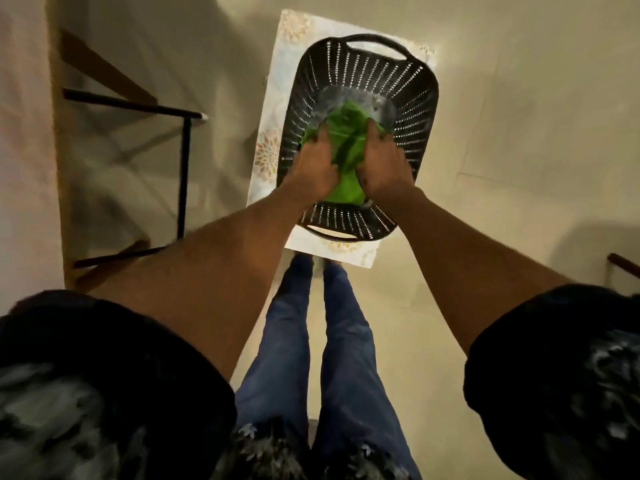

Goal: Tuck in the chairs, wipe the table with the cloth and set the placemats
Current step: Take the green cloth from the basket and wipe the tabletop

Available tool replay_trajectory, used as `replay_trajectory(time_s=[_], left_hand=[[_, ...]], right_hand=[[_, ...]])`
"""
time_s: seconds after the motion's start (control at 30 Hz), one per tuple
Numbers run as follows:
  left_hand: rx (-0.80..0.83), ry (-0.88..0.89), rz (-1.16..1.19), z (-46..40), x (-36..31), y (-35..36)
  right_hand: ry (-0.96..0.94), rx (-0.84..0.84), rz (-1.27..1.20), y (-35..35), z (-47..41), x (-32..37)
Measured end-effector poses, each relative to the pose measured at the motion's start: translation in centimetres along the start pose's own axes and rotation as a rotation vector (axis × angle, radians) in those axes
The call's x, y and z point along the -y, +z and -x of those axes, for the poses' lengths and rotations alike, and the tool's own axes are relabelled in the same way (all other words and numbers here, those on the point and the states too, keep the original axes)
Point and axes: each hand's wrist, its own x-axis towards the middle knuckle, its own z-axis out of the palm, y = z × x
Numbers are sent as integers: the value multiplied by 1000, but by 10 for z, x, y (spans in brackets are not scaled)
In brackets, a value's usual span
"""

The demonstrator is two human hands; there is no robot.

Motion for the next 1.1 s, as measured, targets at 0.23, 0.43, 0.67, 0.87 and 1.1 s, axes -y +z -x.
replay_trajectory(time_s=[0.23, 0.43, 0.67, 0.87, 1.1], left_hand=[[184, -48, -203, -14, 0, 17], [230, -93, -44, -12, 0, 3], [181, -161, 313, 51, -24, -42], [148, -179, 807, 121, -33, -81], [164, -78, 1078, 206, -70, -135]], right_hand=[[80, -27, 14, 18, -27, -1], [-16, 23, 5, 2, -13, 15], [-78, -23, -301, -63, 85, 48], [-116, -120, -582, -143, 160, 61], [-96, -157, -1165, -205, 223, 50]])
